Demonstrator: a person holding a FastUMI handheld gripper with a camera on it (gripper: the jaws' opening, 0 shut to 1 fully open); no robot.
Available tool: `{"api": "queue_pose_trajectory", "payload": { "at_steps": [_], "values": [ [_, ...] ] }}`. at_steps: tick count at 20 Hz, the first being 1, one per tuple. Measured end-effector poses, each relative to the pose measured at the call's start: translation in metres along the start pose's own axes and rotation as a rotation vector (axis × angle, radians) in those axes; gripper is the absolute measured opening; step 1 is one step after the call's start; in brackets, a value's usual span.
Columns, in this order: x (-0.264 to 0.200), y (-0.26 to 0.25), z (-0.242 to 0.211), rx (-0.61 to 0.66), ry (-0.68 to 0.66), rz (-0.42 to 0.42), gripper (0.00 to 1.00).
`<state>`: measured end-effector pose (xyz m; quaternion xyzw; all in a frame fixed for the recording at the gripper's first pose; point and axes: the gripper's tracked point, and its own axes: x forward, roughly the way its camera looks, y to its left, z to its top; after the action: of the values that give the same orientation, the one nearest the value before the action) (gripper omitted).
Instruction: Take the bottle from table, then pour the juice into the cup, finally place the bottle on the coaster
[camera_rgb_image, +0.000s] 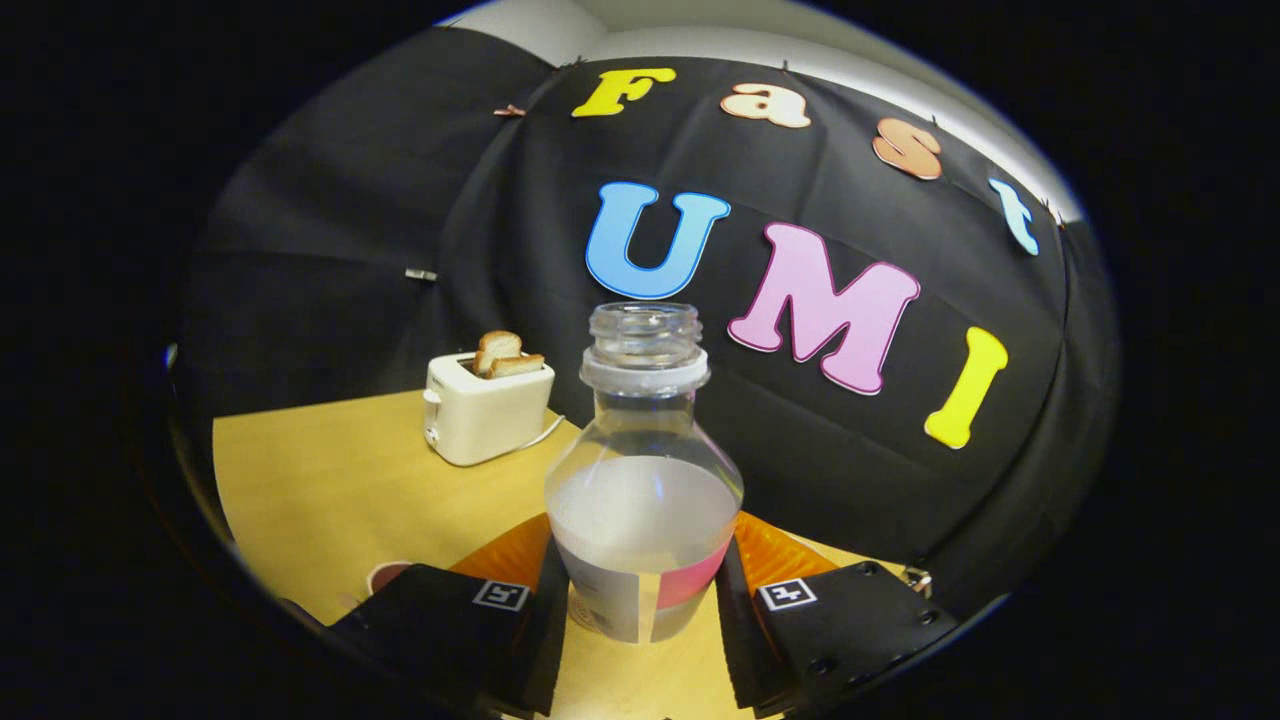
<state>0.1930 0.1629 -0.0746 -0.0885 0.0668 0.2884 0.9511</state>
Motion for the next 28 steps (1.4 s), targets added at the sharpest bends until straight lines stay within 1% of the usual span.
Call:
{"api": "queue_pose_trajectory", "payload": {
  "at_steps": [3,6,8,10,13,17,20,28],
  "values": [
    [0.016,-0.012,-0.012,0.096,-0.012,-0.04,0.68],
    [0.034,-0.024,-0.036,0.123,-0.025,-0.11,0.68],
    [0.047,-0.024,-0.055,0.151,-0.024,-0.132,0.69],
    [0.06,-0.02,-0.075,0.17,-0.013,-0.133,0.69],
    [0.079,-0.019,-0.104,0.166,0.015,-0.145,0.69],
    [0.093,-0.021,-0.124,0.229,0.035,-0.147,0.71],
    [0.099,-0.018,-0.135,0.272,0.056,-0.136,0.73],
    [0.101,-0.014,-0.148,0.254,0.089,-0.131,0.76]
  ]
}}
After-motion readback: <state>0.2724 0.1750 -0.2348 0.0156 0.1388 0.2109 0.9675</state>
